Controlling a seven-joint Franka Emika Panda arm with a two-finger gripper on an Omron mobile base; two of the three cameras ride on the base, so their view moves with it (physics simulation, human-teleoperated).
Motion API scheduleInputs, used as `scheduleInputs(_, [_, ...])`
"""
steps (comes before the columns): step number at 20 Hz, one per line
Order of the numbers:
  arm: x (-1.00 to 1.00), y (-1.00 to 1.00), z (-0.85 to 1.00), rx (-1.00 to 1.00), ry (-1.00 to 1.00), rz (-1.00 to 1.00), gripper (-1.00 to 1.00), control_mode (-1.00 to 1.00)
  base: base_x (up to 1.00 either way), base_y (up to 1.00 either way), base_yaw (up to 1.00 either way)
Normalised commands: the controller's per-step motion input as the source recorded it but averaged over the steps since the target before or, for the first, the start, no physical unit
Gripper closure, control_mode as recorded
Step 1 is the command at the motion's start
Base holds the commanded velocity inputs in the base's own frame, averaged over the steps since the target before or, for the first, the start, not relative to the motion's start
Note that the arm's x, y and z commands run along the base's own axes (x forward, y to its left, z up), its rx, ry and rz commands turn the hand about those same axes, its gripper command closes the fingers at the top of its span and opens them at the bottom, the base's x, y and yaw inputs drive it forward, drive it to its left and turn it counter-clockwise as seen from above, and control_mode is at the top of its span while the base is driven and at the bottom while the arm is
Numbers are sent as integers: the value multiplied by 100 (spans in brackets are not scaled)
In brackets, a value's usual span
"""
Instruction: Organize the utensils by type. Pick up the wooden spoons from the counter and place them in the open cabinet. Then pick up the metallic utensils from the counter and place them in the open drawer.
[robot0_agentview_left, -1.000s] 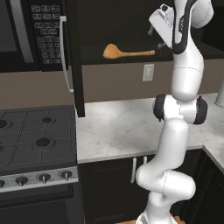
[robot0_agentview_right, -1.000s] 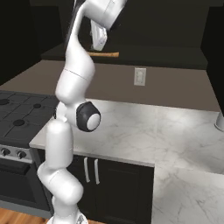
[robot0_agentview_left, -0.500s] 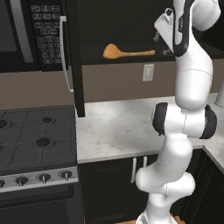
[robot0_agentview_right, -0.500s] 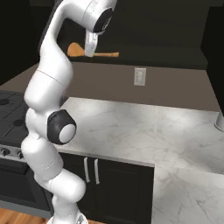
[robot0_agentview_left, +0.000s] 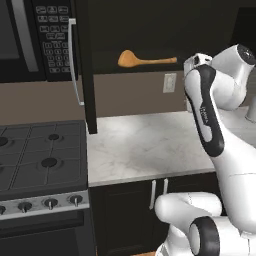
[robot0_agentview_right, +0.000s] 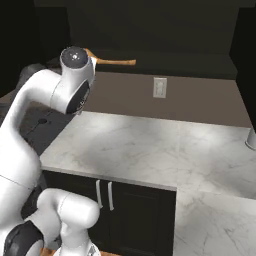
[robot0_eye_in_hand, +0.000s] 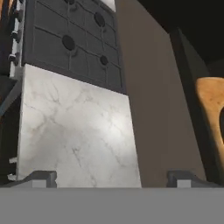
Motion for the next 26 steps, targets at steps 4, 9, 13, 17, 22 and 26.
scheduleInputs(4, [-51, 10, -18, 0, 4, -48, -100, -100, 0, 0, 0])
scheduleInputs(9, [-58, 7, 0, 10, 13, -61, -100, -100, 0, 0, 0])
scheduleInputs(13, [-63, 0, 0, 15, 1, -69, -100, -100, 0, 0, 0])
scheduleInputs(17, [-52, 0, 0, 17, 0, -82, -100, -100, 0, 0, 0])
scheduleInputs(22, [-45, -28, 13, 42, 4, -41, -100, -100, 0, 0, 0])
scheduleInputs(26, [-35, -17, 12, 42, 8, -7, -100, -100, 0, 0, 0])
